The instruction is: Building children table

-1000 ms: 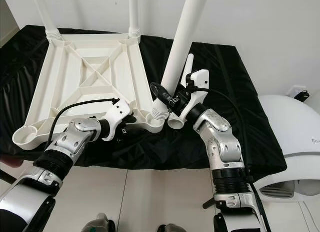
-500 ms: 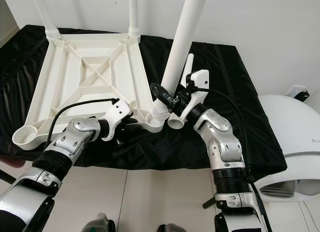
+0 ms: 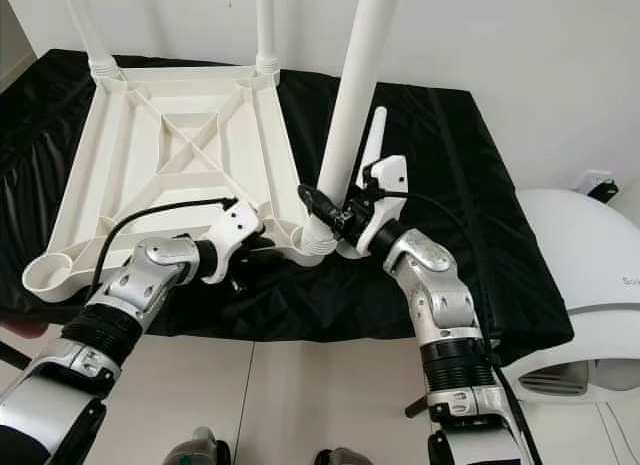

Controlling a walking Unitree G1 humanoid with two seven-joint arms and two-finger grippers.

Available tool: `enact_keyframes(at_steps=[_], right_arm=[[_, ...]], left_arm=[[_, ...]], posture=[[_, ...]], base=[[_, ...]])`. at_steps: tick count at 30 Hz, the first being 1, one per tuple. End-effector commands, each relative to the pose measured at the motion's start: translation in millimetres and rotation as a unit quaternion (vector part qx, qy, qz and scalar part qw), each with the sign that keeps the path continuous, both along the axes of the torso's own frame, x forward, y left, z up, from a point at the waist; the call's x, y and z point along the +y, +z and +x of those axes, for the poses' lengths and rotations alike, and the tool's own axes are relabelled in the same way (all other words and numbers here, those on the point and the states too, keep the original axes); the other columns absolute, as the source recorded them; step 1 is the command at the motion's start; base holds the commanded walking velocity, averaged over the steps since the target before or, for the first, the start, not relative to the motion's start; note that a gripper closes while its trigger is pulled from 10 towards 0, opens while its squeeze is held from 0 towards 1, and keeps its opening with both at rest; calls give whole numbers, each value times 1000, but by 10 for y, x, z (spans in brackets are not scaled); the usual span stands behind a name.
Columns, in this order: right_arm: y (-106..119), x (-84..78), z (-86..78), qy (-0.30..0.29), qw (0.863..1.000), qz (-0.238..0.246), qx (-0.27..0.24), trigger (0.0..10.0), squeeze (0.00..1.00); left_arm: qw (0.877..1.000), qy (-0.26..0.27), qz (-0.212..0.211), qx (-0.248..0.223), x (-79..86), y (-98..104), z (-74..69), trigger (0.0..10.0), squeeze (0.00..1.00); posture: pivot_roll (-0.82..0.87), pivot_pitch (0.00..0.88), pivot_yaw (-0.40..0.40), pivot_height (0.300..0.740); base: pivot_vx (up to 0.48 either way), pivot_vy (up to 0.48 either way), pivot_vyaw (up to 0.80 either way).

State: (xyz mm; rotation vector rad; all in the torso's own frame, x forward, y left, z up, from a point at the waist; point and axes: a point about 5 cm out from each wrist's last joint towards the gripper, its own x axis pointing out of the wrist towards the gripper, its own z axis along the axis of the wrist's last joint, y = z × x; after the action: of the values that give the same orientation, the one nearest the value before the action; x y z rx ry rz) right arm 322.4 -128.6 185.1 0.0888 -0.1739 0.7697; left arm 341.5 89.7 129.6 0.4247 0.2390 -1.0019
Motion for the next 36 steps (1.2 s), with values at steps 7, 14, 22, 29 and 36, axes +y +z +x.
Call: enact_keyframes(at_steps=[7,14,22,29,36], right_arm=[[-44,39,71,0,1000,1,-8,10000,0],[-44,40,137,-5,1000,1,-13,10000,0],[-61,49,154,4,1000,-5,-13,10000,0],[-178,87,144,25,999,-31,-5,10000,0],[-273,89,142,28,998,-57,-1,10000,0]], left_arm=[[1000,-9,9,2,-24,-15,-49,10000,0],[1000,-22,10,3,-42,-20,-109,10000,0],[1000,-25,11,2,-51,-25,-140,10000,0],[1000,-26,8,0,-74,-7,-165,10000,0],[1000,-26,8,-3,-78,14,-182,10000,0]], posture=[[51,41,-41,740],[57,46,-42,740],[62,49,-47,740],[65,56,-53,740],[64,58,-53,740]], base=[[0,0,0],[0,0,0],[0,0,0],[0,0,0],[0,0,0]])
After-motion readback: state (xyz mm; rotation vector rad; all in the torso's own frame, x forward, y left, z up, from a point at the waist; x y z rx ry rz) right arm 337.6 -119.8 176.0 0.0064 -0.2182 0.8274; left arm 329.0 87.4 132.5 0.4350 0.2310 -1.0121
